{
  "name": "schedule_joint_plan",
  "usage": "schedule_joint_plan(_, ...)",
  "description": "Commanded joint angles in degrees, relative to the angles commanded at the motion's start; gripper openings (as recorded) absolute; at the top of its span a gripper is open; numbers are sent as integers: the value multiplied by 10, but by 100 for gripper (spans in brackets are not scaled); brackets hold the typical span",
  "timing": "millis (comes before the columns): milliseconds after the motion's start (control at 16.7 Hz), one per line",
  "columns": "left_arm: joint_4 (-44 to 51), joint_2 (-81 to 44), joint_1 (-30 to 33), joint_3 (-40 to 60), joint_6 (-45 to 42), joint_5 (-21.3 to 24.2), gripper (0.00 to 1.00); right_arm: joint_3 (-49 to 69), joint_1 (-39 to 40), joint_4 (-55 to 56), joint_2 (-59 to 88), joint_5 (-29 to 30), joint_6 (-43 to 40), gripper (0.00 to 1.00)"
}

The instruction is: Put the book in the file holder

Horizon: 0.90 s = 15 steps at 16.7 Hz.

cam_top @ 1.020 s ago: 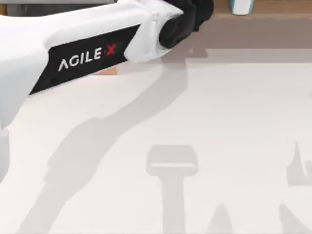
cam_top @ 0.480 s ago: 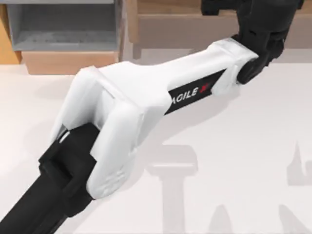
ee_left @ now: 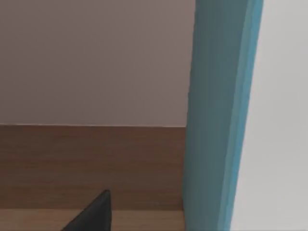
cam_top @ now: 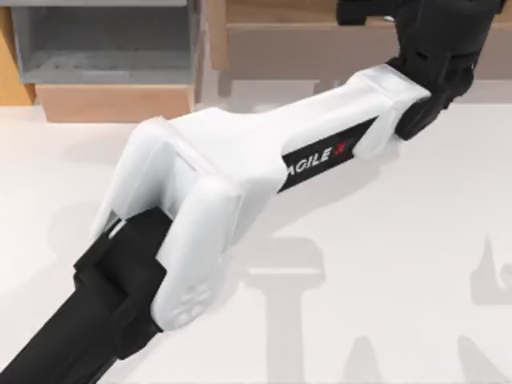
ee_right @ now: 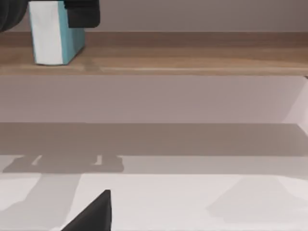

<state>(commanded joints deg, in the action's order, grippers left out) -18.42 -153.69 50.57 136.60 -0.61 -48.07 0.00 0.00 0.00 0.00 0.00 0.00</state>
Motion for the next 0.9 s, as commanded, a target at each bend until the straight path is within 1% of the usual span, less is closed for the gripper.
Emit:
schedule_joint_plan(180,13,-14,-1,24,1,3,100,0,0,0,0,0,0,100)
schedule_joint_plan(540,72,-73,-10,147,2,13,100,0,0,0,0,0,0,100)
schedule_joint_plan(840,77,-79,-11,156,2,14,100,0,0,0,0,0,0,100)
schedule_joint_plan(900,77,-79,-11,156,2,14,92,0,0,0,0,0,0,100)
